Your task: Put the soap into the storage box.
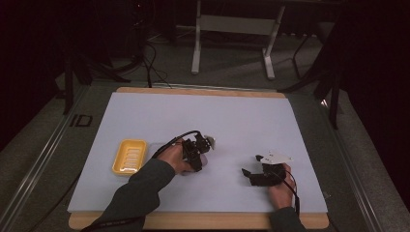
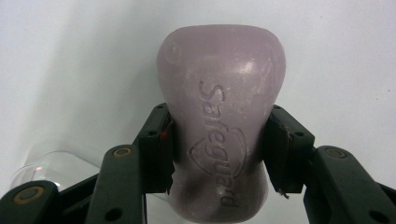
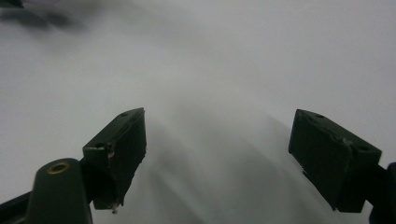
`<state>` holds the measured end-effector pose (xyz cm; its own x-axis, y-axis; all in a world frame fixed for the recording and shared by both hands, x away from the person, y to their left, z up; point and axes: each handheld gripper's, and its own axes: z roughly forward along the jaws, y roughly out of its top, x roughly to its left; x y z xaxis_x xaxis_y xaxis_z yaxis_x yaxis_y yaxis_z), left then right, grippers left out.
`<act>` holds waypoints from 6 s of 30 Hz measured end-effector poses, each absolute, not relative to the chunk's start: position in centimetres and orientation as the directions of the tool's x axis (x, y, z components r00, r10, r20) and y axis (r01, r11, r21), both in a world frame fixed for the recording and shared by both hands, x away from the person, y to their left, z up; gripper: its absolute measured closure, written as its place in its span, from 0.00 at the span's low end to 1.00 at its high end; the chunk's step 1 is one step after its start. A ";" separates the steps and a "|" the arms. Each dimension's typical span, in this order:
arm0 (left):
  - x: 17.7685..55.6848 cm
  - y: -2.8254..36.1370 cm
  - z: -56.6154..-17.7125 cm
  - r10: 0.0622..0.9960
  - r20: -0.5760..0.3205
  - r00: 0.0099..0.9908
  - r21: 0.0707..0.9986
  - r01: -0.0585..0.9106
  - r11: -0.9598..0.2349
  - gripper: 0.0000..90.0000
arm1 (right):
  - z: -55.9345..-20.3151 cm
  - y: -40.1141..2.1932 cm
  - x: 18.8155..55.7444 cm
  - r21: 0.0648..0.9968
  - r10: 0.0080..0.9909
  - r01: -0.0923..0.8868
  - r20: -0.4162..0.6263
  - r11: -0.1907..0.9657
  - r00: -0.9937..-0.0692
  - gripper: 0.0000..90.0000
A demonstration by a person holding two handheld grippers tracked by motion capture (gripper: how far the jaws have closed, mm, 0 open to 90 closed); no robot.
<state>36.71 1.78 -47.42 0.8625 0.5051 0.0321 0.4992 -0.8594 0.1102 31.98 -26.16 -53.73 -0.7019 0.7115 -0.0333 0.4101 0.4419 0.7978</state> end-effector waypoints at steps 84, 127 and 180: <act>41.1 10.3 -41.8 0.711 0.073 0.700 0.186 0.691 -0.699 0.56 | -53.7 -26.2 32.0 0.798 0.709 0.412 -0.026 0.440 -0.705 0.21; 41.0 16.5 -42.2 0.793 0.043 0.608 0.186 0.775 -0.605 0.56 | -53.7 -26.1 32.0 0.794 0.710 0.414 -0.031 0.445 -0.704 0.21; 39.4 21.9 -46.2 0.903 -0.044 0.428 0.112 0.900 -0.421 0.55 | -53.7 -26.1 31.9 0.794 0.711 0.412 -0.036 0.447 -0.702 0.21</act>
<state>39.42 21.86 -46.18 0.4282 0.9026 -0.0444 0.8999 -0.4214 0.1122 31.95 -26.07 -53.74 -0.7020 0.7112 -0.0360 0.4125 0.4473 0.7936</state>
